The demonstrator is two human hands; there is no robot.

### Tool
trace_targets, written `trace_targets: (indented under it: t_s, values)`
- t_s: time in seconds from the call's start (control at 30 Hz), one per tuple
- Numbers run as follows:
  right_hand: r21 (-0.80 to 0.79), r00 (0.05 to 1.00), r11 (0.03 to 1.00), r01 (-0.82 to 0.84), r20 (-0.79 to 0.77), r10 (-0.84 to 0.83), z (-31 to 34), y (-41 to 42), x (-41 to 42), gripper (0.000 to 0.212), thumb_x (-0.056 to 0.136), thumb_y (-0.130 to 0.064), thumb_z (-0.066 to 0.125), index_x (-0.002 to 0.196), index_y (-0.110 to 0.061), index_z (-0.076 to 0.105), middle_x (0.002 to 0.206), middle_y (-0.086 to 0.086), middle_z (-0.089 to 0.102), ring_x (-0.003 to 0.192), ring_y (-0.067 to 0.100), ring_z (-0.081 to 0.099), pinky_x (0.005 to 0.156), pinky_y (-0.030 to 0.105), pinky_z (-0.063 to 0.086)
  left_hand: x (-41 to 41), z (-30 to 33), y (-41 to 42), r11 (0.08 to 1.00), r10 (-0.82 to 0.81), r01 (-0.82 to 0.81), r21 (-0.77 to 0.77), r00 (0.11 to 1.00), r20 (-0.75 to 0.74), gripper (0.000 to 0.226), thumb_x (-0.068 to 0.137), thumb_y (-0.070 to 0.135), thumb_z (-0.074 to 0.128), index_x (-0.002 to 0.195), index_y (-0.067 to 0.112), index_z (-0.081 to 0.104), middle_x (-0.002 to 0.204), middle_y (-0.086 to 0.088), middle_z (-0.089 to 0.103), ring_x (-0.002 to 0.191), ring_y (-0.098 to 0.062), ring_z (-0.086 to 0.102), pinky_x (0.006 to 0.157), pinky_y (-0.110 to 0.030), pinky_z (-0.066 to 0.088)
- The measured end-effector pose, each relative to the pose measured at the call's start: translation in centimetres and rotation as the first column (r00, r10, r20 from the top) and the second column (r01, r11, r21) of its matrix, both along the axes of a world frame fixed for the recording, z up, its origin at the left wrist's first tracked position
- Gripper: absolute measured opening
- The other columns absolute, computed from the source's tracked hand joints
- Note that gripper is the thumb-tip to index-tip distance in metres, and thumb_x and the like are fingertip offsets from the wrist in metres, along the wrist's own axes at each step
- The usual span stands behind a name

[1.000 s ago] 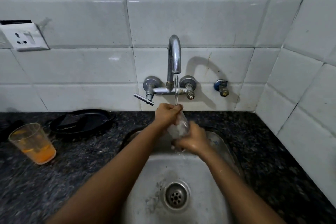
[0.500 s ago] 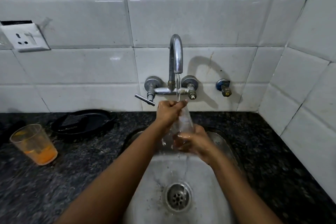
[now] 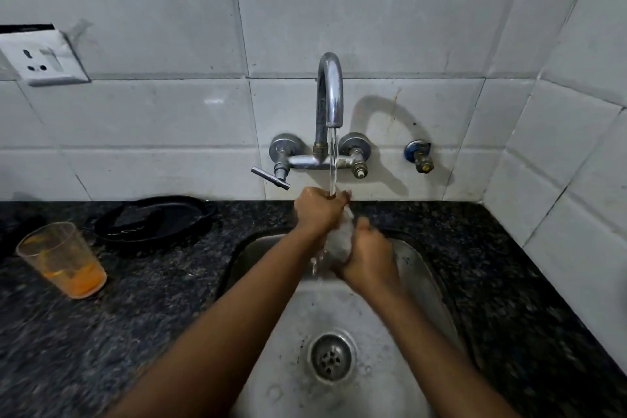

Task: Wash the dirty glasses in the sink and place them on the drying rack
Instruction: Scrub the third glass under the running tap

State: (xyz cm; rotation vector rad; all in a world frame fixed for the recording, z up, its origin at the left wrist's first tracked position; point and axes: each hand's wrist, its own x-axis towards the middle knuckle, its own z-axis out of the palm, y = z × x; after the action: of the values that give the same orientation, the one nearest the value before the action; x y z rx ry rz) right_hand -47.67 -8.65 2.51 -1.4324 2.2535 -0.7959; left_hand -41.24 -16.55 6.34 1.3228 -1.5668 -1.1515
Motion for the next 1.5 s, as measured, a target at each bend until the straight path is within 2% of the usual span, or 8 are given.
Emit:
trace_targets:
  t_s: [0.07,0.3,0.47,0.7,0.9,1.07,1.23,1.5]
  values:
    - [-0.064,0.964,0.998,-0.009,-0.268,-0.008,0.2,-0.1,0.2,0.072,0.068,-0.034,0.078,0.123,-0.01,0.039,0.112,0.012,0.059,0.099,0.031,0.06,0.078,0.035,0.049,-0.2,-0.3,0.1,0.992,0.068,-0.069,-0.106,0.998,-0.01,0.044,0.083,0.028,0.068,0.045,0.017,0.047,0.041,0.002,0.045,0.035,-0.006,0.041,0.04,-0.017,0.035]
    - [-0.093,0.239,0.972,-0.216,0.96,0.145,0.5,0.9,-2.1,0.029,0.076,-0.006,0.066,0.104,0.002,0.061,0.082,0.015,0.071,0.07,0.026,0.068,0.066,0.037,0.058,1.7,-0.9,0.1,0.991,-0.104,0.13,0.034,0.906,-0.411,0.045,0.08,0.017,0.069,0.045,0.015,0.042,0.033,0.01,0.037,0.03,-0.007,0.031,0.038,-0.016,0.032]
    - [-0.012,0.996,1.0,-0.013,-0.084,0.012,0.2,0.5,1.0,0.068,0.072,-0.028,0.077,0.123,-0.005,0.039,0.11,0.014,0.059,0.099,0.031,0.06,0.079,0.035,0.048,0.3,-0.3,0.2,0.998,0.029,-0.025,-0.056,0.997,0.073,0.041,0.084,0.027,0.065,0.047,0.013,0.052,0.045,-0.001,0.05,0.04,-0.011,0.046,0.052,-0.024,0.047]
    - [-0.085,0.349,0.98,-0.182,0.926,0.145,0.4,1.0,-1.9,0.041,0.074,-0.006,0.071,0.111,0.0,0.054,0.083,0.015,0.071,0.07,0.027,0.069,0.069,0.043,0.059,2.2,-1.2,-0.4,0.985,-0.166,0.171,-0.018,0.912,-0.374,0.051,0.082,0.02,0.067,0.039,0.02,0.042,0.034,0.008,0.037,0.031,-0.008,0.031,0.041,-0.019,0.032]
    - [-0.03,0.998,1.0,0.004,-0.065,-0.006,-0.5,0.2,1.0,0.066,0.067,-0.037,0.078,0.115,-0.008,0.044,0.104,0.011,0.064,0.094,0.03,0.064,0.072,0.033,0.05,0.5,-1.2,-0.6,0.998,0.017,-0.009,-0.067,0.993,0.117,0.046,0.087,0.032,0.061,0.045,0.015,0.049,0.045,-0.005,0.053,0.046,-0.018,0.056,0.058,-0.026,0.05]
    - [0.022,0.67,0.965,-0.26,0.724,0.164,0.2,0.9,-1.3,0.032,0.079,-0.017,0.07,0.109,-0.015,0.06,0.095,0.012,0.072,0.081,0.027,0.071,0.075,0.042,0.058,1.4,-2.2,-0.7,0.988,-0.106,0.1,-0.115,0.993,-0.051,0.052,0.091,0.032,0.054,0.043,0.015,0.045,0.029,0.006,0.043,0.026,-0.002,0.04,0.04,-0.018,0.038]
    - [-0.018,0.862,0.966,-0.257,0.448,0.238,0.2,-1.0,-2.8,0.056,0.06,-0.012,0.082,0.111,-0.011,0.057,0.098,0.002,0.066,0.089,0.021,0.066,0.081,0.037,0.056,2.2,0.1,0.0,0.948,-0.308,0.313,-0.055,0.948,0.082,0.061,0.094,0.053,0.034,0.057,0.009,0.056,0.055,-0.003,0.059,0.046,-0.011,0.055,0.054,-0.025,0.045]
    - [-0.145,0.919,0.908,-0.392,-0.101,0.381,1.7,-2.6,-3.7,0.07,0.066,-0.001,0.077,0.127,-0.012,0.046,0.121,0.005,0.051,0.108,0.017,0.049,0.086,0.022,0.044,3.1,1.3,0.5,0.498,-0.359,0.831,0.248,-0.062,0.931,0.098,0.068,0.025,0.08,0.146,0.025,0.021,0.155,-0.003,0.021,0.142,-0.024,0.018,0.115,-0.044,0.021]
